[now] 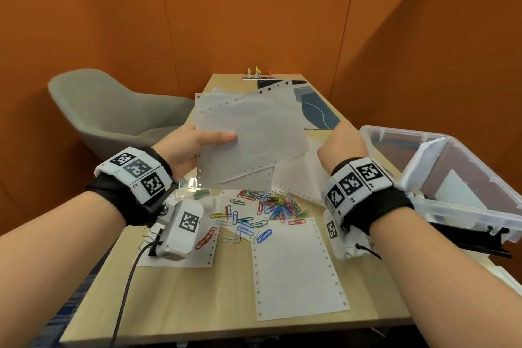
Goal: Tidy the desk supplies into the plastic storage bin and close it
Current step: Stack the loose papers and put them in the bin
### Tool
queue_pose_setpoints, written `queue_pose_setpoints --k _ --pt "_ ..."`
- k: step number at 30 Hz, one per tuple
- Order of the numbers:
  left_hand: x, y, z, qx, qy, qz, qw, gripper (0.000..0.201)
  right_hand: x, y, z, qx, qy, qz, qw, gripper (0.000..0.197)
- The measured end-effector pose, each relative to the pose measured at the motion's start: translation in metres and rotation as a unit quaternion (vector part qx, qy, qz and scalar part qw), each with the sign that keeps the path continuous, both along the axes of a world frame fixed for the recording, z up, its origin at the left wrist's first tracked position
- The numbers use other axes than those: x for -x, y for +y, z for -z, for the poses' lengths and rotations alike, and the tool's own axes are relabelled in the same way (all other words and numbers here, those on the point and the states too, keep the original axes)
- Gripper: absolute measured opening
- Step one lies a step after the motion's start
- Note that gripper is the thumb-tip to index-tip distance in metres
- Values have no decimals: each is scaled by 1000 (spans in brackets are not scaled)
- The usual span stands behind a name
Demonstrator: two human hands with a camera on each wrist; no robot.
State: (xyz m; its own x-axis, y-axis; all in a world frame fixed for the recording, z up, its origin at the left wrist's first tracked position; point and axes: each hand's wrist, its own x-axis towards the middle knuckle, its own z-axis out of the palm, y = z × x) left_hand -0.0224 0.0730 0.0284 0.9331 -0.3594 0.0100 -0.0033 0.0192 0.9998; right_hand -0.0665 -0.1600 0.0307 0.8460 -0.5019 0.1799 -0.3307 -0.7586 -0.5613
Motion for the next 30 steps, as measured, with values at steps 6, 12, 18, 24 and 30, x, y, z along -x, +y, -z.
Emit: queue_pose_setpoints --k 6,12,18,24,30 --pt "3 -11 -13 -51 -82 48 994 65 9 8 -17 29 -129 -96 987 12" --pt "6 -25 -24 -115 -154 56 980 55 10 8 -24 -196 -217 -214 932 11" --pt "10 -20 -25 -117 -147 20 982 50 14 11 -23 -391 -189 -291 853 18" --pt "5 6 -30 -69 -149 -107 981 42 11 23 10 -160 41 -229 959 28" --pt "4 27 -27 3 -107 -172 979 54 46 40 34 91 318 -459 824 46"
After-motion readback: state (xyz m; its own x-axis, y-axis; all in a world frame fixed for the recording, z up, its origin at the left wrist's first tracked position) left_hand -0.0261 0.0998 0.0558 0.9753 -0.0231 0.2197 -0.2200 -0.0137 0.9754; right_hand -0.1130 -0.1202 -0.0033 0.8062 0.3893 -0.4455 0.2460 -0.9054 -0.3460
